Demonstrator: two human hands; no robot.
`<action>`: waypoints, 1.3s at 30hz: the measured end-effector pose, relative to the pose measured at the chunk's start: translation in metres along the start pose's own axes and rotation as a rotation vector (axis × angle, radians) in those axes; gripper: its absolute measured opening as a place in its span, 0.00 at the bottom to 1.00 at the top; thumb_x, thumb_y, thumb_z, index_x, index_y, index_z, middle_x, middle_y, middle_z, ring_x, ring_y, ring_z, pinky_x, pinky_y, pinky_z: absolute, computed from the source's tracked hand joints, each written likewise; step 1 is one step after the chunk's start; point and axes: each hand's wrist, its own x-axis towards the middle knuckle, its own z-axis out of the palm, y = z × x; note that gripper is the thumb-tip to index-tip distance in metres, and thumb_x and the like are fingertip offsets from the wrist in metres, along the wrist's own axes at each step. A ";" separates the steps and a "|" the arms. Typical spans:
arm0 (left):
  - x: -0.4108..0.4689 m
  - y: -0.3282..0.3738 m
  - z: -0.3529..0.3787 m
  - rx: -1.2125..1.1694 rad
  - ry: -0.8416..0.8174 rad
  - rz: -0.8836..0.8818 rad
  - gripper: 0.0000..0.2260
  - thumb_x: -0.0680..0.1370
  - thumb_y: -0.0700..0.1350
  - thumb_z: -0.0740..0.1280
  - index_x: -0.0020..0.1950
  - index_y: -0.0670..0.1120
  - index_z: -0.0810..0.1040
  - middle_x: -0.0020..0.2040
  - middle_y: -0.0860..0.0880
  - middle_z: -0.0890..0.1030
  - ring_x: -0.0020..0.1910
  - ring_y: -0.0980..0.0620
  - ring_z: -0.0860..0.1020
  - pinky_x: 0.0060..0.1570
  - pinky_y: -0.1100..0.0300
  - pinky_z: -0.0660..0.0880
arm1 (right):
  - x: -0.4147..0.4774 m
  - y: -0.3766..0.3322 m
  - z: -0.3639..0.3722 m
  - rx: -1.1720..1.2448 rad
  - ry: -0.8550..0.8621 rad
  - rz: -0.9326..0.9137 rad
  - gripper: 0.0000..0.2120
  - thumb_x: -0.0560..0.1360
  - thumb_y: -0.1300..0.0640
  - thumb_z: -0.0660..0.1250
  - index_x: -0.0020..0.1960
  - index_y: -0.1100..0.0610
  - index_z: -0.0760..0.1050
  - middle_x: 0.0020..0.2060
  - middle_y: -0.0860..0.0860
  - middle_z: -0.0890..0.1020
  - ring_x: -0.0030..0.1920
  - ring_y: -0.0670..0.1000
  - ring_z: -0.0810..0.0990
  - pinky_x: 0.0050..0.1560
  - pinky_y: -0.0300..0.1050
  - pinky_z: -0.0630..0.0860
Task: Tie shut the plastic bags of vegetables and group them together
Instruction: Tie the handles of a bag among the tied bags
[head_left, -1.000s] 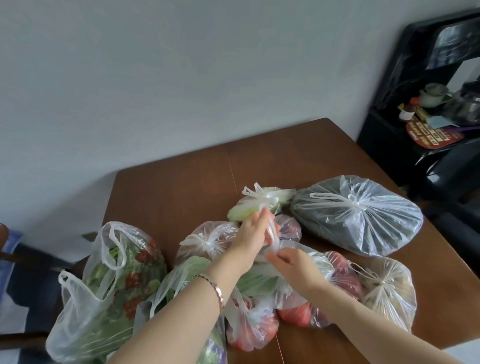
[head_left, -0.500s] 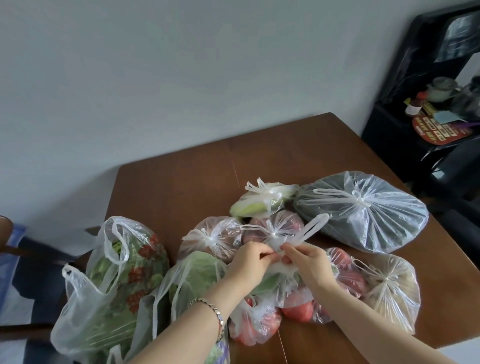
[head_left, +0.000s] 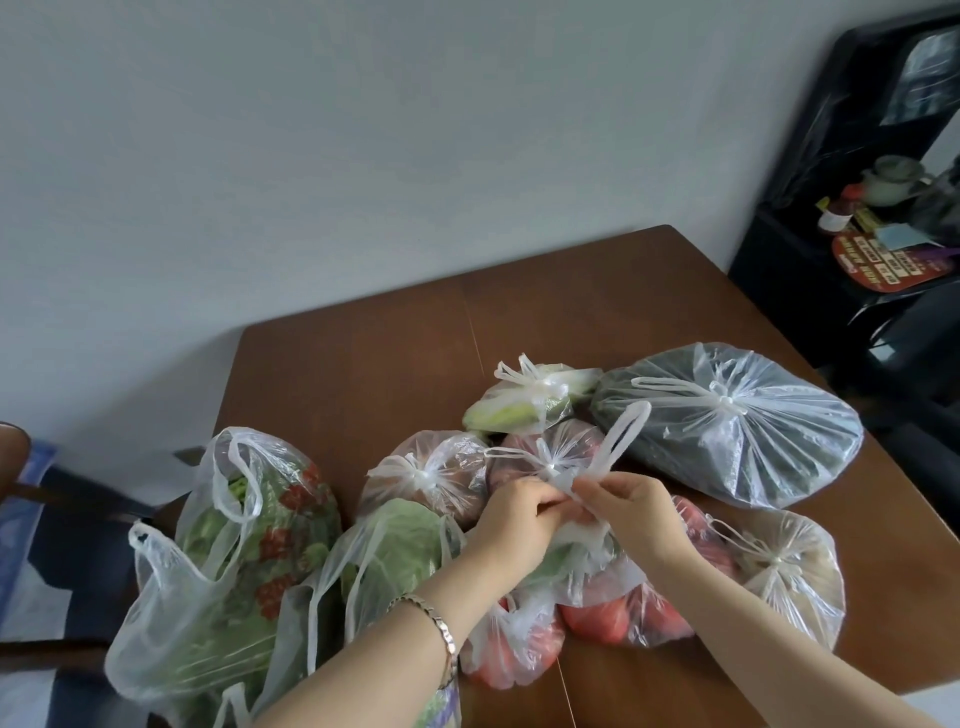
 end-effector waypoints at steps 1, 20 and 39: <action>-0.001 0.001 0.003 0.019 0.013 -0.002 0.10 0.77 0.47 0.64 0.50 0.45 0.83 0.46 0.48 0.81 0.43 0.54 0.76 0.42 0.71 0.69 | 0.001 -0.001 0.000 0.007 0.050 0.027 0.10 0.71 0.55 0.70 0.42 0.62 0.79 0.31 0.57 0.82 0.31 0.55 0.77 0.33 0.49 0.75; -0.002 0.004 0.000 0.096 -0.091 -0.039 0.11 0.78 0.50 0.63 0.50 0.46 0.81 0.46 0.46 0.83 0.42 0.52 0.77 0.43 0.60 0.70 | -0.002 0.003 -0.015 -0.869 -0.247 -0.451 0.12 0.79 0.58 0.58 0.54 0.59 0.78 0.49 0.50 0.71 0.47 0.51 0.77 0.49 0.40 0.73; -0.006 -0.015 0.014 0.007 0.207 0.268 0.15 0.77 0.49 0.62 0.49 0.39 0.82 0.43 0.47 0.79 0.44 0.55 0.75 0.47 0.66 0.73 | 0.002 -0.005 -0.031 0.566 -0.523 0.255 0.06 0.64 0.72 0.65 0.36 0.64 0.78 0.32 0.57 0.82 0.33 0.51 0.81 0.34 0.38 0.79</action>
